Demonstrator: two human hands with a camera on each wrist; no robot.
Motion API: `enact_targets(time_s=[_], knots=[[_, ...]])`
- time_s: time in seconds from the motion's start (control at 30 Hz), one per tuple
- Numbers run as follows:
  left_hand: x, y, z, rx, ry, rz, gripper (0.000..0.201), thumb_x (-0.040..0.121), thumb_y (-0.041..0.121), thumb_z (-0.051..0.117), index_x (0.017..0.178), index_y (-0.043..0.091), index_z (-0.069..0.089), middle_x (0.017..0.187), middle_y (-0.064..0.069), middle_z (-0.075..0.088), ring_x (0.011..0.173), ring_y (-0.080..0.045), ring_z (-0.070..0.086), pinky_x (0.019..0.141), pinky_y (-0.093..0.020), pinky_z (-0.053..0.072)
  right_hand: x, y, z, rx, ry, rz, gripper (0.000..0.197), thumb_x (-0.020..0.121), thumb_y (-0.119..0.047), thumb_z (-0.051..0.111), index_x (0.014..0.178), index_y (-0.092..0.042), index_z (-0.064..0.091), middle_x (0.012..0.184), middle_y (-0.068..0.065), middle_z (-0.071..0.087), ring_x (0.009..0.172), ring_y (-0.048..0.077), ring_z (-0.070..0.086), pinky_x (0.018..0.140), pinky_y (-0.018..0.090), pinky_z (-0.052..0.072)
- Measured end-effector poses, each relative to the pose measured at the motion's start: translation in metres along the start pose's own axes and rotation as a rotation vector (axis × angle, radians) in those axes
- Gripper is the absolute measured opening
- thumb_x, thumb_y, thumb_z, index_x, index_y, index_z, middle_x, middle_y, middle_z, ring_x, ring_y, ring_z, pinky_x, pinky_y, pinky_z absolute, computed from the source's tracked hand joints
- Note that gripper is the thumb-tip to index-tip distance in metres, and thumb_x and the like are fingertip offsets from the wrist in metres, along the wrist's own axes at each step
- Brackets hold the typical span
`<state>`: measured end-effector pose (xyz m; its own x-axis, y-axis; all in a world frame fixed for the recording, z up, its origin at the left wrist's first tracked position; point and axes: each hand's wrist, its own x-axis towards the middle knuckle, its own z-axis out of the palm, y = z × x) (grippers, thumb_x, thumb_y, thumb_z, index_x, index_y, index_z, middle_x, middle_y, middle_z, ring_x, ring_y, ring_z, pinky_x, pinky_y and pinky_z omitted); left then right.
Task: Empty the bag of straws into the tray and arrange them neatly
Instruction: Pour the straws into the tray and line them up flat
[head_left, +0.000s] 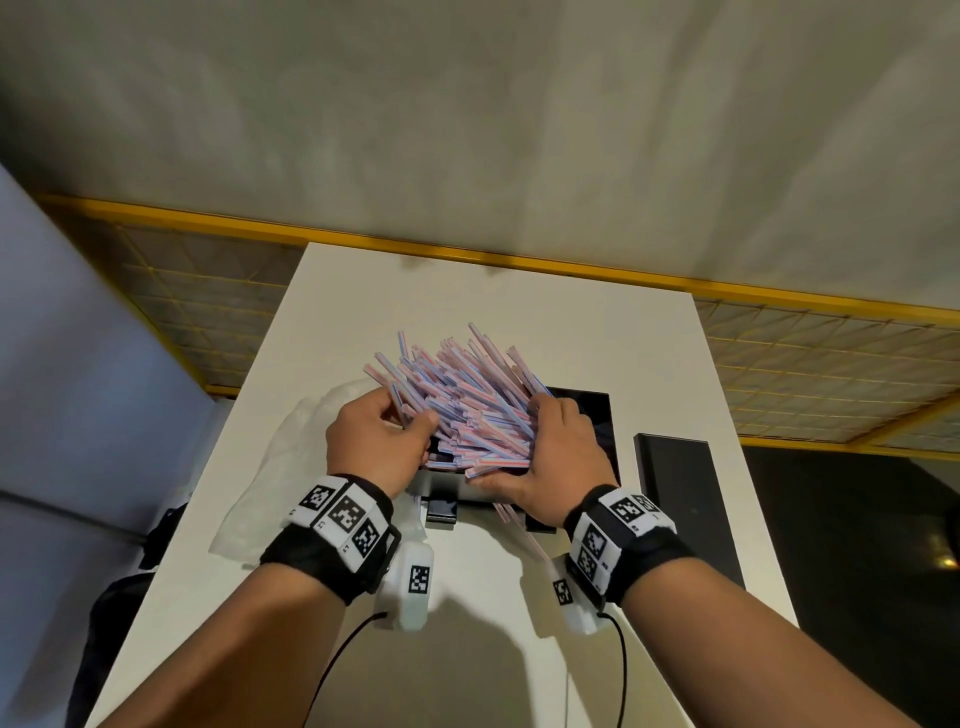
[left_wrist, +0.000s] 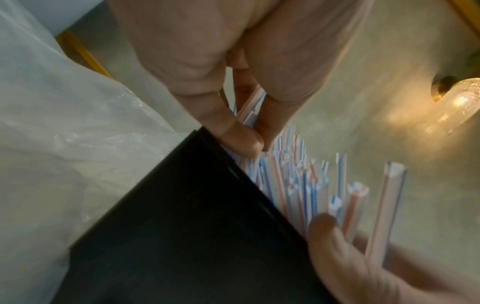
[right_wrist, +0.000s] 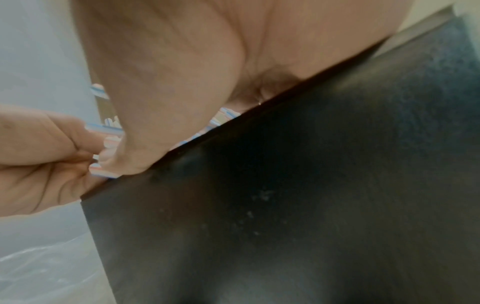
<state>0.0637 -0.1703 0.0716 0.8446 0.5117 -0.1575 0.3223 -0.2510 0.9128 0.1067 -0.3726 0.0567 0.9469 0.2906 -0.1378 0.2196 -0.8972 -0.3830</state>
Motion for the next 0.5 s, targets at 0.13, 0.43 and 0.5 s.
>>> enact_targets(time_s=[0.13, 0.43, 0.5], knots=[[0.001, 0.000, -0.002, -0.002, 0.030, -0.006, 0.012, 0.077, 0.023, 0.082, 0.072, 0.023, 0.072, 0.058, 0.003, 0.071, 0.055, -0.015, 0.072, 0.071, -0.045, 0.063, 0.000, -0.001, -0.005, -0.012, -0.065, 0.093, 0.134, 0.037, -0.101, 0.050, 0.140, -0.018, 0.032, 0.130, 0.004, 0.041, 0.123, 0.027, 0.043, 0.107, 0.042, 0.041], [0.000, 0.010, -0.012, 0.152, 0.010, 0.087, 0.014, 0.075, 0.030, 0.083, 0.071, 0.021, 0.073, 0.058, 0.003, 0.070, 0.064, -0.018, 0.072, 0.074, -0.039, 0.060, -0.007, -0.005, -0.005, -0.099, -0.185, 0.096, 0.131, 0.042, -0.099, 0.055, 0.144, -0.022, 0.026, 0.145, 0.003, 0.037, 0.134, 0.031, 0.039, 0.102, 0.050, 0.046], [-0.002, 0.020, -0.017, 0.149, 0.023, 0.115, 0.013, 0.075, 0.027, 0.082, 0.069, 0.021, 0.072, 0.057, 0.004, 0.070, 0.064, -0.018, 0.072, 0.073, -0.038, 0.061, -0.006, -0.002, -0.006, -0.055, -0.154, 0.101, 0.126, 0.041, -0.098, 0.053, 0.138, -0.022, 0.032, 0.137, 0.004, 0.041, 0.127, 0.031, 0.044, 0.099, 0.050, 0.048]])
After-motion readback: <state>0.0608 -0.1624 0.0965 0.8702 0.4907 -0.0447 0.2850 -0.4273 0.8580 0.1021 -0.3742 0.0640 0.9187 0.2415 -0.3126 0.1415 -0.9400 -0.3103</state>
